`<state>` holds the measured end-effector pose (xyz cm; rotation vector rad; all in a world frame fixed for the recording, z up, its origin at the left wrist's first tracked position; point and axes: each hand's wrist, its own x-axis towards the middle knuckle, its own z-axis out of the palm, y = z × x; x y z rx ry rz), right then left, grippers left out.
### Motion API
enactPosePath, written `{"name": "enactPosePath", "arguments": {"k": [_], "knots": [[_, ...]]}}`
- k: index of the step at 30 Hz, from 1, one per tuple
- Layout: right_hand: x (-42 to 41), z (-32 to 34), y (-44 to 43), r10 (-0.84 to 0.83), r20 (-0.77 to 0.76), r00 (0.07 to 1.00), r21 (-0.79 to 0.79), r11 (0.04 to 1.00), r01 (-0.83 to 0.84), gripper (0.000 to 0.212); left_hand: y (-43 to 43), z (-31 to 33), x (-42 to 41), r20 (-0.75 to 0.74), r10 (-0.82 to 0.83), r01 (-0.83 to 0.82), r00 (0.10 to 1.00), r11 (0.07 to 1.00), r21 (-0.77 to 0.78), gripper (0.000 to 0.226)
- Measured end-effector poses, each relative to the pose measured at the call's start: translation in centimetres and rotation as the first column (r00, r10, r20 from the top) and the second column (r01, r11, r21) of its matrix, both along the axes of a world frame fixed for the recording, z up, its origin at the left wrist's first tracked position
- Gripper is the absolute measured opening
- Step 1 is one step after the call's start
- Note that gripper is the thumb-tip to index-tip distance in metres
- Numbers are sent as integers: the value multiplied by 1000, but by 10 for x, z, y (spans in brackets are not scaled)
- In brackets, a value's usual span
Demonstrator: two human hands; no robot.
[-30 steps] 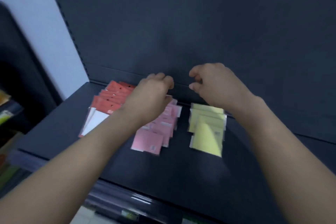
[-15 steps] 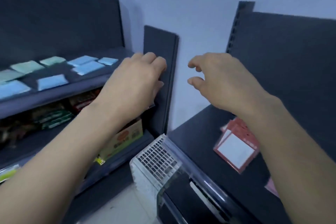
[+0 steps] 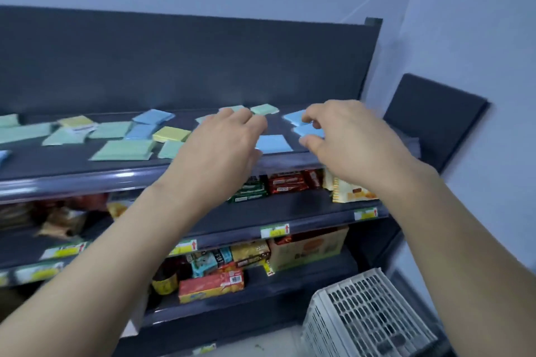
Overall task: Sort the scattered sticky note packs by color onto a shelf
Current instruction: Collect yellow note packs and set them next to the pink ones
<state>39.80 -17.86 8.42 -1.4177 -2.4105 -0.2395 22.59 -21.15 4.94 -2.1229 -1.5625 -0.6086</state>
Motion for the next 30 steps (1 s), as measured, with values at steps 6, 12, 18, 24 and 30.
{"name": "enactPosePath", "arguments": {"k": [6, 12, 18, 24, 30], "knots": [[-74, -14, 52, 155, 8, 988, -38, 987, -155, 23, 12, -14, -69, 59, 229, -225, 972, 972, -70, 21], [-139, -17, 101, 350, -27, 936, -66, 934, -351, 26, 33, -13, -113, 65, 437, -429, 897, 897, -111, 25], [-191, -7, 152, 472, -38, 881, -48, 879, -474, 23, 64, -8, -144, 54, 588, -576, 807, 804, -146, 27], [-246, -23, 192, 522, -29, 853, -177, 837, -518, 24, 75, -13, -179, 83, 670, -649, 737, 737, -186, 23], [-300, -51, 215, 509, 64, 858, -369, 811, -453, 31, 89, -30, -218, 88, 685, -656, 723, 721, -222, 23]]}}
